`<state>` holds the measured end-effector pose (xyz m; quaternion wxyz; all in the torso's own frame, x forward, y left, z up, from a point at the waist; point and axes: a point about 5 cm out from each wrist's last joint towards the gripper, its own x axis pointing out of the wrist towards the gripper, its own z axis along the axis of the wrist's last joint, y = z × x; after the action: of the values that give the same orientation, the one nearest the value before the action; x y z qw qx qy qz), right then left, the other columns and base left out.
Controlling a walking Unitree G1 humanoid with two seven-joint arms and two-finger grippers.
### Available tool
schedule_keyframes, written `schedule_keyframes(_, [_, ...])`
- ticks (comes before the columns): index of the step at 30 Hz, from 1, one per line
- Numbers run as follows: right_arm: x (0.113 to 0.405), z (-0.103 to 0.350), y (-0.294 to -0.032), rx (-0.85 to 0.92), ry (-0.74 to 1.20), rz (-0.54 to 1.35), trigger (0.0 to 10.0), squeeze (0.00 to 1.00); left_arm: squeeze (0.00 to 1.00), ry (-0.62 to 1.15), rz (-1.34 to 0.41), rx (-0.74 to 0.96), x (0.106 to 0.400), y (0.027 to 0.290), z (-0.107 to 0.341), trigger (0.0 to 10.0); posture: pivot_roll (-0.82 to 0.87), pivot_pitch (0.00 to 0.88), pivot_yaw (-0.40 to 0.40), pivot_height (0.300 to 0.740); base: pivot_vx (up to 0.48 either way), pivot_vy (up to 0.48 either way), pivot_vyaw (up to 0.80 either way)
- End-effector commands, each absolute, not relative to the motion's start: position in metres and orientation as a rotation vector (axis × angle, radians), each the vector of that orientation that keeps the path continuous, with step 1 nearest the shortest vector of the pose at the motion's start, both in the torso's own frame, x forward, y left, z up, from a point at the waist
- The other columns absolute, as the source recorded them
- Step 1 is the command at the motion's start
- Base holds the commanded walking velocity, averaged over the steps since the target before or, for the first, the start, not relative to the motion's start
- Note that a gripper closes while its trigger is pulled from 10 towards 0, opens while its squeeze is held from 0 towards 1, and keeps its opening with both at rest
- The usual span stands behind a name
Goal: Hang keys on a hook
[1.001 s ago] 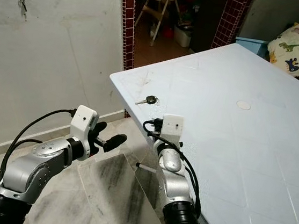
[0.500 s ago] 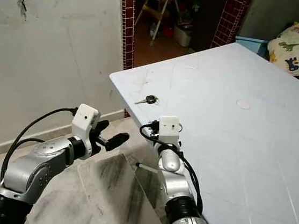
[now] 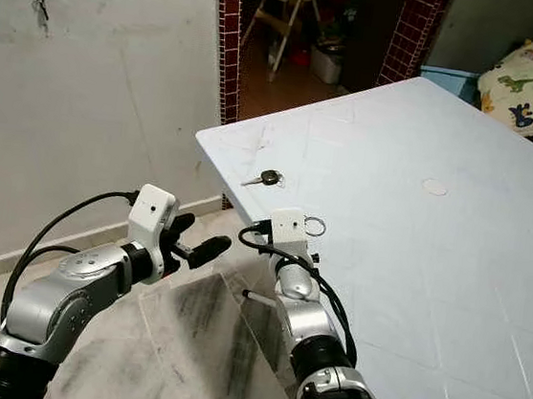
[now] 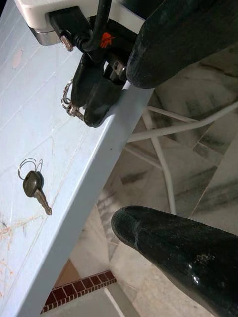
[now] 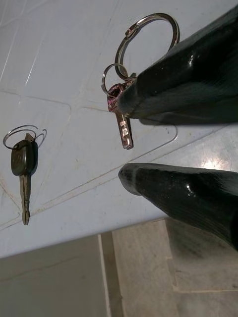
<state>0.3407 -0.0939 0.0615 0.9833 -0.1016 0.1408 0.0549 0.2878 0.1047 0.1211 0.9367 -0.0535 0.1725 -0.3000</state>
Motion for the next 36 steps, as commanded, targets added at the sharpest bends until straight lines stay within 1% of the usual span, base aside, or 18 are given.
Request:
schedule_keyframes(1, [0.337,0.052,-0.106,-0.228,0.341,0.076,0.0,0.00,0.00,0.346,-0.620,-0.095,0.288,0.103,0.124,10.0,0.15,0.000,0.015,0.740,0.000,0.000,0.00])
schedule_keyframes(12, [0.332,0.052,-0.124,-0.228,0.329,0.054,0.0,0.00,0.00,0.348,-0.623,-0.096,0.288,0.101,0.123,10.0,0.14,0.000,0.018,0.740,0.000,0.000,0.00])
schedule_keyframes(16, [0.328,0.056,-0.138,-0.248,0.309,0.043,0.0,0.00,0.00,0.349,-0.622,-0.097,0.288,0.101,0.123,10.0,0.13,0.000,0.020,0.740,0.000,0.000,0.00])
schedule_keyframes(18, [0.321,0.060,-0.148,-0.257,0.291,0.046,0.0,0.00,0.00,0.349,-0.621,-0.096,0.289,0.101,0.123,10.0,0.12,0.000,0.023,0.740,0.000,0.000,0.00])
schedule_keyframes(19, [0.321,0.060,-0.148,-0.257,0.291,0.046,0.0,0.00,0.00,0.349,-0.621,-0.096,0.289,0.101,0.123,10.0,0.12,0.000,0.023,0.740,0.000,0.000,0.00])
schedule_keyframes(24, [0.302,0.061,-0.166,-0.280,0.279,0.067,0.0,0.00,0.00,0.349,-0.623,-0.095,0.290,0.100,0.122,10.0,0.11,0.000,0.025,0.740,0.000,0.000,0.00])
schedule_keyframes(26, [0.299,0.060,-0.169,-0.278,0.280,0.064,0.0,0.00,0.00,0.349,-0.623,-0.096,0.290,0.100,0.122,10.0,0.11,0.000,0.025,0.740,0.000,0.000,0.00])
schedule_keyframes(29, [0.291,0.063,-0.182,-0.292,0.288,0.027,0.0,0.00,0.00,0.349,-0.629,-0.095,0.290,0.098,0.122,10.0,0.10,0.000,0.029,0.740,0.000,0.000,0.00])
schedule_keyframes(30, [0.291,0.064,-0.183,-0.291,0.287,0.023,0.8,0.00,0.00,0.349,-0.630,-0.096,0.290,0.098,0.122,10.0,0.10,0.000,0.029,0.740,0.000,0.000,0.00])
schedule_keyframes(31, [0.291,0.065,-0.183,-0.287,0.278,0.019,2.4,0.00,0.00,0.350,-0.631,-0.095,0.290,0.098,0.122,10.0,0.10,0.000,0.035,0.740,0.000,0.000,0.00])
schedule_keyframes(32, [0.292,0.069,-0.181,-0.278,0.261,0.018,4.9,0.00,0.00,0.350,-0.631,-0.094,0.291,0.098,0.122,10.0,0.10,0.000,0.035,0.740,0.000,0.000,0.00])
schedule_keyframes(33, [0.292,0.071,-0.180,-0.275,0.250,0.018,6.8,0.04,0.00,0.350,-0.631,-0.094,0.291,0.098,0.122,10.0,0.10,0.000,0.035,0.740,0.000,0.000,0.00])
schedule_keyframes(34, [0.293,0.072,-0.179,-0.274,0.244,0.019,6.8,0.04,0.00,0.349,-0.631,-0.093,0.291,0.098,0.122,10.0,0.10,0.000,0.035,0.740,0.000,0.000,0.00])
schedule_keyframes(35, [0.295,0.078,-0.171,-0.245,0.215,0.039,10.0,1.00,0.00,0.348,-0.633,-0.092,0.292,0.098,0.122,10.0,0.10,0.000,0.038,0.740,0.000,0.000,0.00])
schedule_keyframes(36, [0.298,0.082,-0.161,-0.224,0.190,0.059,10.0,1.00,0.00,0.346,-0.634,-0.091,0.293,0.097,0.123,10.0,0.10,0.000,0.039,0.740,0.000,0.000,0.00])
